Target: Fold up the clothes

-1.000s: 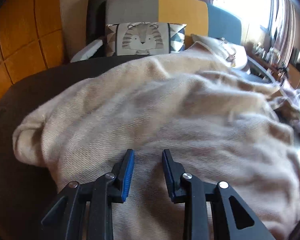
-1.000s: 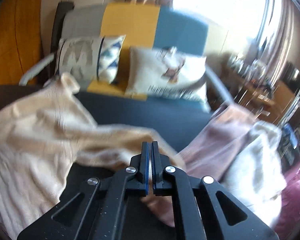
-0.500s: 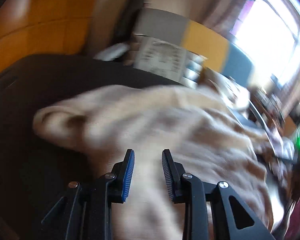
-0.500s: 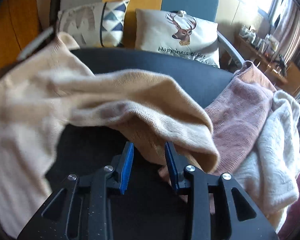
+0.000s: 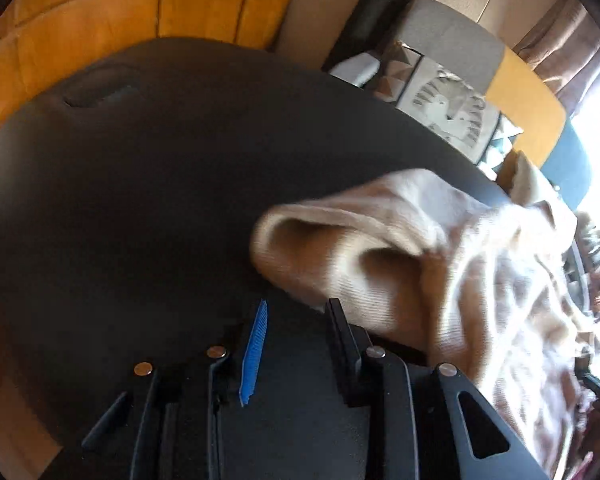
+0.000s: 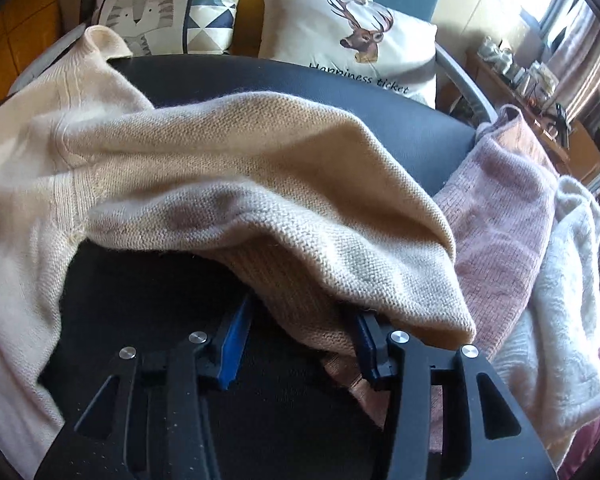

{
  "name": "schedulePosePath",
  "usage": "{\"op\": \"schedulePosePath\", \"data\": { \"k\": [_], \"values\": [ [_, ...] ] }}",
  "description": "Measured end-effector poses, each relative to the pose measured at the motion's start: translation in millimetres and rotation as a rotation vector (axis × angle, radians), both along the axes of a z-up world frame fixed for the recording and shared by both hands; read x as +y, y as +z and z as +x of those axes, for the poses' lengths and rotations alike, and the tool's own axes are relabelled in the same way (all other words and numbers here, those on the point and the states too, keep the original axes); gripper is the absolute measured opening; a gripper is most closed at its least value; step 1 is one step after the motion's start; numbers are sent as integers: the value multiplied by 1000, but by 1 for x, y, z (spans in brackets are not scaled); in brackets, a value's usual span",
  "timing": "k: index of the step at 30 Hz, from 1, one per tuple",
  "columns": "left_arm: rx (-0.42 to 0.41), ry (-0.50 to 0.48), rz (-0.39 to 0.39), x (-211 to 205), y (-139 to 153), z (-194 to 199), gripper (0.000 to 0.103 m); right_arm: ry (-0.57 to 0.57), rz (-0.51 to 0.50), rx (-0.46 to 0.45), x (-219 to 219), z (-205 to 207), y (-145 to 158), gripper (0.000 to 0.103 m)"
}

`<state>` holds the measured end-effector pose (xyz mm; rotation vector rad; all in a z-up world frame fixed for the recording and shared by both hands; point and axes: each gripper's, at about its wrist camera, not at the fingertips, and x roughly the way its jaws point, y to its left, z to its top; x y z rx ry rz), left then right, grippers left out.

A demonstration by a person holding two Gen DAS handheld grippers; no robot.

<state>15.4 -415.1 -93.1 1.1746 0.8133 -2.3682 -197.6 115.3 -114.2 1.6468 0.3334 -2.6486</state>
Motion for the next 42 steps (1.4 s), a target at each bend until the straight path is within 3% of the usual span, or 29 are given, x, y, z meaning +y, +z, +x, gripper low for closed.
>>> {"op": "schedulePosePath", "data": {
  "k": [3, 11, 13, 14, 17, 19, 20, 23, 26, 31, 36, 42],
  "values": [
    [29, -4, 45, 5, -4, -8, 31, -10, -2, -4, 0, -2, 0, 51],
    [93, 90, 68, 4, -14, -15, 32, -36, -13, 1, -2, -4, 2, 54],
    [91, 87, 52, 7, -15, -19, 27, -33, -6, 2, -3, -2, 3, 55],
    [72, 60, 20, 10, -16, -23, 13, -32, -3, 2, -4, -2, 3, 55],
    [14, -18, -127, 24, -10, -33, 10, -37, -10, 16, -4, -1, 4, 51],
    [-15, -62, -213, 33, -6, -37, 8, -39, -7, 33, -1, -3, 5, 36],
    [-11, -66, -227, 35, -4, -37, 8, -36, -12, 39, 0, -4, 5, 23],
    [8, -52, -236, 35, 3, -36, 7, -32, -31, 54, 4, -5, 8, 13],
    [25, -44, -278, 37, 18, -37, 6, -42, -59, 67, 10, -6, 14, 12],
    [37, -86, -502, 50, 65, -50, 6, -41, -72, 120, 20, -9, 42, 11],
    [37, -116, -678, 46, 111, -82, 6, -58, -121, 169, 32, -15, 78, 11],
    [66, -152, -803, 57, 154, -95, 6, -56, -170, 237, 31, -14, 114, 11]
  ]
}}
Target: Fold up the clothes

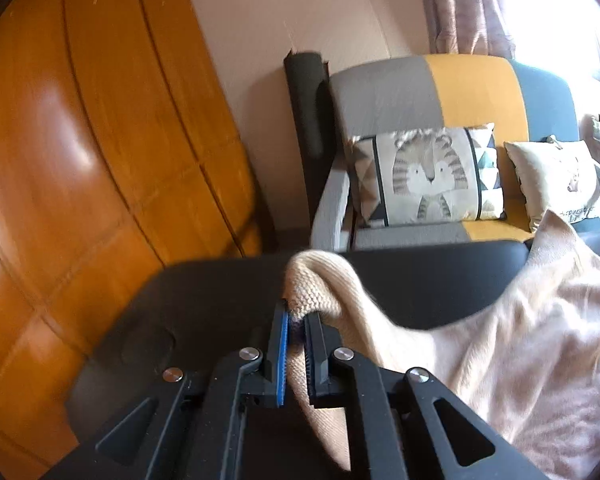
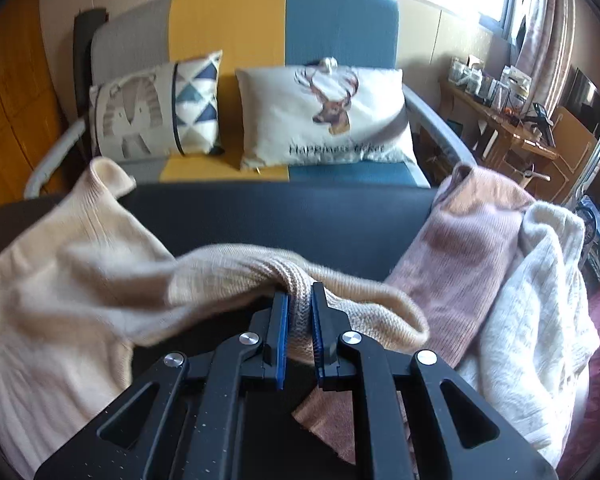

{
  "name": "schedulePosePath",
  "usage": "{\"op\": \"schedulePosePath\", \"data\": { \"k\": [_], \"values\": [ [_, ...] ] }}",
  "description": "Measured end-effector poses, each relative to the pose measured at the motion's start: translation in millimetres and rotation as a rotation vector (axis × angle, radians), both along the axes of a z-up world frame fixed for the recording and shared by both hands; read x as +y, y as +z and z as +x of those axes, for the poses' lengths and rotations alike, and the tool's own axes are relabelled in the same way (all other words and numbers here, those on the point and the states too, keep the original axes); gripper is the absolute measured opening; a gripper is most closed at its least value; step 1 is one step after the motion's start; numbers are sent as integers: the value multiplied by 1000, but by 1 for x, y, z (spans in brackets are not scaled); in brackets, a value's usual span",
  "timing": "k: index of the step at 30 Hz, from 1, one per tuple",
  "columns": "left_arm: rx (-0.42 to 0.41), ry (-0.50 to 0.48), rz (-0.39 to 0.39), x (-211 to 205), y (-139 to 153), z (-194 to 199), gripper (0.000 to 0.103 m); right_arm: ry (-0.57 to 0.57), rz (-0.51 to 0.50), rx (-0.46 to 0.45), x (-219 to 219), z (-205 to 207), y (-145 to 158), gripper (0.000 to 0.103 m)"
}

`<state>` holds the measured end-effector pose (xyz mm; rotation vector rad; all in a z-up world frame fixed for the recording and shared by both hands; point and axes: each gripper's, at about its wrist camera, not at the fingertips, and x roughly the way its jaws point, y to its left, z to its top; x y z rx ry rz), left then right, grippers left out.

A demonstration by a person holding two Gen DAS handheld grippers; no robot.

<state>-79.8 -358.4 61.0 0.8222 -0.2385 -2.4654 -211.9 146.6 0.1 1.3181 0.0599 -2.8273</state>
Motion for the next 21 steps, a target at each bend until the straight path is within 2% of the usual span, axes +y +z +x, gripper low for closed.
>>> {"op": "schedulePosePath", "data": {
  "k": [4, 7, 9, 11, 12, 15, 16, 17, 19, 21],
  "values": [
    [6, 8, -146, 8, 21, 3, 6, -11, -33, 66, 8, 6, 26, 11],
    [-3, 54, -181, -5, 24, 2, 6, -29, -50, 107, 18, 12, 40, 11],
    [-38, 97, -209, -18, 13, 0, 6, -51, -49, 123, 27, 17, 42, 11],
    [-129, 136, -221, -32, -13, -4, 6, -74, -39, 111, 38, 21, 36, 11],
    [-181, 149, -200, -40, -29, -4, 6, -85, -28, 89, 42, 22, 28, 11],
    [-312, 160, 80, -69, -86, 3, 9, -96, -4, -18, 55, 22, -11, 11],
    [-332, 166, 175, -75, -101, 8, 9, -107, 1, -52, 59, 23, -25, 11],
    [-349, 178, 236, -79, -112, 13, 9, -113, -5, -79, 63, 24, -36, 11],
    [-385, 201, 314, -83, -132, 23, 10, -130, -36, -108, 71, 27, -49, 11],
    [-386, 187, 311, -79, -138, 34, 11, -130, -79, -133, 77, 31, -56, 11]
  ]
}}
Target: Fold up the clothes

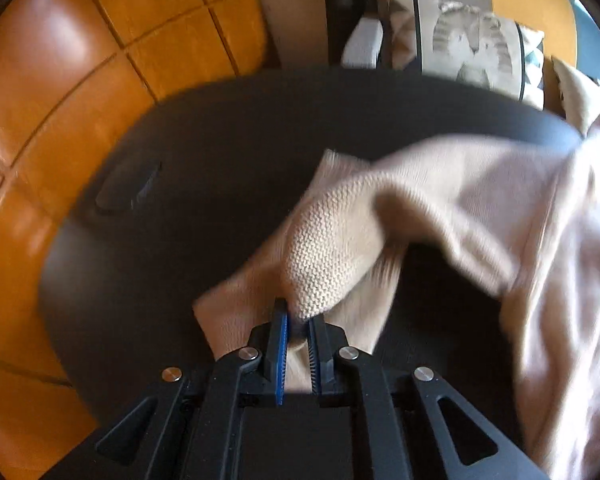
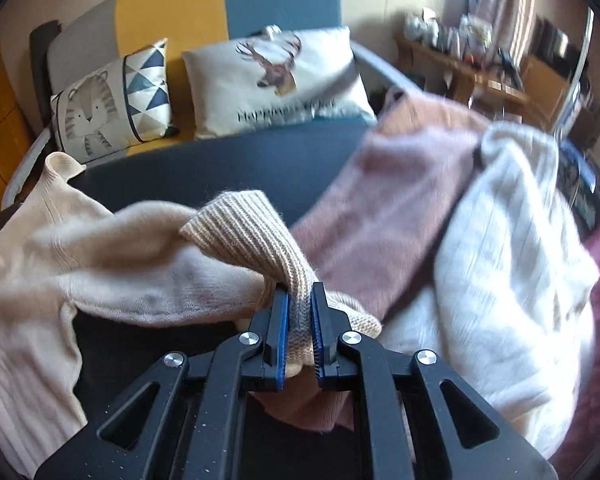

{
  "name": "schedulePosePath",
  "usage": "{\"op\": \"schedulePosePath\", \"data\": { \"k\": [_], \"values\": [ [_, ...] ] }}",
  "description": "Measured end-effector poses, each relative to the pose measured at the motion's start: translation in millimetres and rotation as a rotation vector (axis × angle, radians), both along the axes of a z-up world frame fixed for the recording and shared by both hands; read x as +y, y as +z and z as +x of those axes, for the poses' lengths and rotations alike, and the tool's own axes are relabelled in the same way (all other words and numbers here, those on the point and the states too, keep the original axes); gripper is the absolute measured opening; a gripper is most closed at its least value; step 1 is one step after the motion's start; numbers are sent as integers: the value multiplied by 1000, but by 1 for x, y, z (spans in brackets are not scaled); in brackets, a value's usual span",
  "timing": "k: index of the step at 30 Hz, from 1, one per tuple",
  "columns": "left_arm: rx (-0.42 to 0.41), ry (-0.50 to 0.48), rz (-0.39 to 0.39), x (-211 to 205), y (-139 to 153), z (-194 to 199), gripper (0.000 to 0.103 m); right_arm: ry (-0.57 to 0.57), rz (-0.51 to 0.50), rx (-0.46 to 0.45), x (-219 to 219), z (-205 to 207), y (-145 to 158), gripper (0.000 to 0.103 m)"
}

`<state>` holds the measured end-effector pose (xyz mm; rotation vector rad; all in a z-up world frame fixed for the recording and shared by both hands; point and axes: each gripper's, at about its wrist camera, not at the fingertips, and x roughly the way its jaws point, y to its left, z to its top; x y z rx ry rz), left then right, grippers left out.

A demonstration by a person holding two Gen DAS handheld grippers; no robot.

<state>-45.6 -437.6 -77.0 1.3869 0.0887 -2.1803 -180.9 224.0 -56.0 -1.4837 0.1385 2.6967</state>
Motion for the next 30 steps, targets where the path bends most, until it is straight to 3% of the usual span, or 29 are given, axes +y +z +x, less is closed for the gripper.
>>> {"op": "schedulePosePath", "data": {
  "k": [4, 7, 10, 13, 15, 17, 18, 21, 23, 25, 27, 30],
  "values": [
    [90, -8, -2, 13, 14, 28, 11, 14, -9, 0, 2, 5, -1, 11],
    [183, 92, 38, 15, 32, 46, 13, 5, -43, 55, 2, 5, 17, 11],
    [279, 114, 82, 27, 48, 52, 13, -30, -63, 199, 7, 11, 57, 11],
    [350, 46, 98, 54, 60, 55, 13, -43, -1, 358, 9, 21, 97, 11],
    [384, -13, 94, 77, 66, 61, 13, -20, 35, 387, 8, 24, 104, 11],
    [404, -68, 129, 99, 66, 56, 13, 23, 14, 283, 6, 17, 85, 13],
    [413, -95, 148, 110, 65, 53, 13, 31, -2, 172, 5, 11, 61, 17],
    [402, -151, 249, 143, 54, 48, 13, -85, 45, -36, 8, 18, 0, 17],
    [394, -192, 281, 156, 45, 49, 13, -119, 7, -24, 2, 43, -13, 18],
    [392, -250, 263, 183, 37, 51, 13, -71, -29, 26, -16, 67, -10, 25],
    [392, -310, 241, 211, 30, 53, 13, 5, -77, 80, -42, 95, -6, 49],
    [376, -380, 197, 255, 23, 61, 13, 157, -221, 116, -81, 129, -5, 55]
  ]
}}
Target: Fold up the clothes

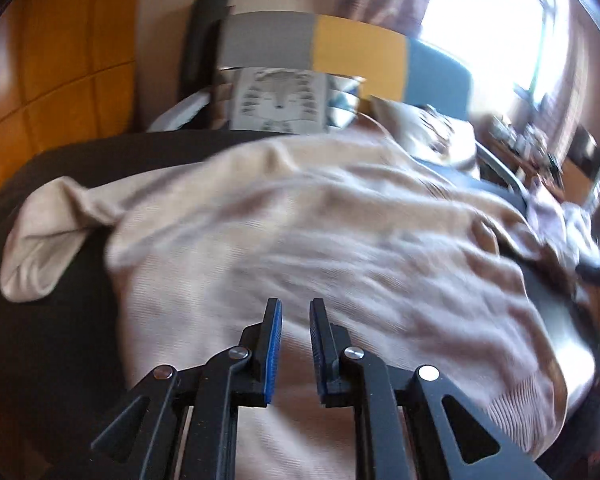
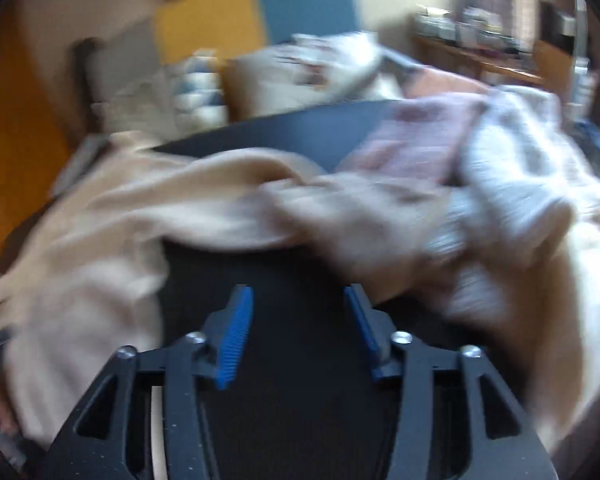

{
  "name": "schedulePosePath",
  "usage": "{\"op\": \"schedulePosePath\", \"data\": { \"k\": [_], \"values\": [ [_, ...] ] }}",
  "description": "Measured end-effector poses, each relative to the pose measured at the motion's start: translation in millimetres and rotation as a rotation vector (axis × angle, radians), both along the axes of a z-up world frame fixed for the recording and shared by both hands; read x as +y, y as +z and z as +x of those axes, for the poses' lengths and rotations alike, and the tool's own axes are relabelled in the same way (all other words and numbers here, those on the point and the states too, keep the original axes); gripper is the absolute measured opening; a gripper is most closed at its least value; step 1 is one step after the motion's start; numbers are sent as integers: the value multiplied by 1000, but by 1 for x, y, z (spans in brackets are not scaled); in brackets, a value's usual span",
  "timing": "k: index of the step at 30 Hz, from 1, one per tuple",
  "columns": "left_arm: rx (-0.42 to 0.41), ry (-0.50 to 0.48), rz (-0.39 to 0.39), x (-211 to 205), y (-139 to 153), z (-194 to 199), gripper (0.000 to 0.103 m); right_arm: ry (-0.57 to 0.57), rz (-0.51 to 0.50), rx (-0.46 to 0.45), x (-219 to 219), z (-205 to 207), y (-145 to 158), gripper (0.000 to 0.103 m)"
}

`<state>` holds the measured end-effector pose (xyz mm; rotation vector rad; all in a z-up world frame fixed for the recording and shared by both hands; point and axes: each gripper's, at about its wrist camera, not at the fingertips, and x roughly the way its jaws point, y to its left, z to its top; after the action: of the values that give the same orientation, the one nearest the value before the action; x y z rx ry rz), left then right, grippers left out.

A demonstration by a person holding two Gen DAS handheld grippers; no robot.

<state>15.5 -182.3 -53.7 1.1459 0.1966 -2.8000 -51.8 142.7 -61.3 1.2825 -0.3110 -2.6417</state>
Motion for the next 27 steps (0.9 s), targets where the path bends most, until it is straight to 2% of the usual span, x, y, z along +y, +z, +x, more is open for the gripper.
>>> {"op": "schedulePosePath", "data": {
  "k": [2, 4, 5, 8, 9, 10, 11, 12, 14, 17, 20, 21, 22, 24, 25, 27],
  "values": [
    [-12, -24, -26, 24, -4, 6, 13, 97, -82, -52, -26, 10, -10, 57],
    [-32, -46, -14, 32, -13, 9, 14, 140, -76, -97, -50, 23, -23, 57],
    [-52, -54, -1, 36, -18, 13, 14, 155, -51, -101, -61, 28, -29, 57],
    [-6, -31, 62, 31, -16, 33, 14, 186, 68, -105, -88, 36, -46, 57],
    [12, -23, 83, 29, -15, 40, 14, 195, 114, -73, -92, 39, -49, 53],
    [37, 8, 91, 23, -12, 47, 14, 204, 159, -35, -97, 43, -52, 41],
    [63, 45, 95, 17, -9, 55, 14, 235, 155, -10, -97, 46, -51, 14],
    [89, 85, 97, 8, -4, 63, 14, 242, 120, -4, -93, 47, -51, 10],
    [147, 172, 97, -13, 2, 80, 14, 182, 28, 17, -79, 49, -45, 5],
    [192, 295, 86, -39, 2, 102, 14, 69, -33, 98, -55, 52, -30, 6],
    [206, 388, 130, -63, -4, 118, 15, 65, 43, -32, -56, 39, -48, 11],
    [205, 407, 148, -68, -6, 120, 16, 44, 48, -31, -55, 42, -50, 12],
    [195, 412, 165, -71, -9, 120, 16, 16, 66, -5, -54, 47, -46, 14],
    [168, 418, 199, -78, -15, 120, 16, -17, 169, 123, -64, 62, -25, 16],
    [149, 411, 212, -79, -19, 118, 16, 0, 186, 183, -70, 68, -15, 16],
    [113, 391, 239, -80, -27, 113, 16, 108, 177, 279, -88, 76, 3, 16]
  ]
}}
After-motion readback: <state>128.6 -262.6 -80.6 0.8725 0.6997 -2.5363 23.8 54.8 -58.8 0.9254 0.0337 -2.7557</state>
